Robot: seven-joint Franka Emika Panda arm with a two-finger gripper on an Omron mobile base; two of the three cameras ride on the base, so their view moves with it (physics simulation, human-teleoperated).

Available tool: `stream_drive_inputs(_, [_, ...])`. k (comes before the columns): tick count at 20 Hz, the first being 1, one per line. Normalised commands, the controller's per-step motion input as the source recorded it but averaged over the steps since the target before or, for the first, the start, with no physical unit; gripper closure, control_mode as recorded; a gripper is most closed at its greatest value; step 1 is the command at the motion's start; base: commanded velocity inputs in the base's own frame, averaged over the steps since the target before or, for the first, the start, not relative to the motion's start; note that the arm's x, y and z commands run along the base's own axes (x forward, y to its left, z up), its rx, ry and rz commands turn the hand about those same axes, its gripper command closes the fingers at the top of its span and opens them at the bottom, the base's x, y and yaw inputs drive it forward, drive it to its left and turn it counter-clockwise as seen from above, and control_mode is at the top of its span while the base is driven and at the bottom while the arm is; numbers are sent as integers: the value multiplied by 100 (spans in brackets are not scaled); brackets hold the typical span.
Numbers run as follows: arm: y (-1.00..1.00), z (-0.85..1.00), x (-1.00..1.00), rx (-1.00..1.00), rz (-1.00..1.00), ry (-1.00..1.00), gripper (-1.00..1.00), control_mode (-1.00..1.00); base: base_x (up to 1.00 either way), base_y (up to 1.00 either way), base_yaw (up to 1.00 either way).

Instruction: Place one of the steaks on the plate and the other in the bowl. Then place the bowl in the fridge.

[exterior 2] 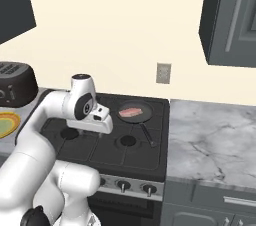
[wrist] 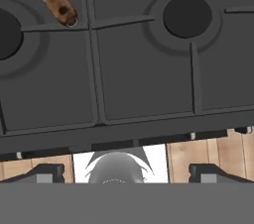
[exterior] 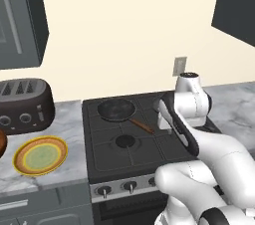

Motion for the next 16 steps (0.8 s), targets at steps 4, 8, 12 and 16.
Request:
stream_drive_inputs(4, [-25, 4, 67, 2, -20, 9, -100, -100, 0, 0, 0])
stream_drive_inputs(8, [-14, 28, 86, -1, -50, 6, -100, -100, 0, 0, 0])
stream_drive_inputs(12, [-18, 32, 96, 0, -38, 12, -100, -100, 0, 0, 0])
stream_drive_inputs(16, [-27, 5, 100, 1, 0, 27, -100, -100, 0, 0, 0])
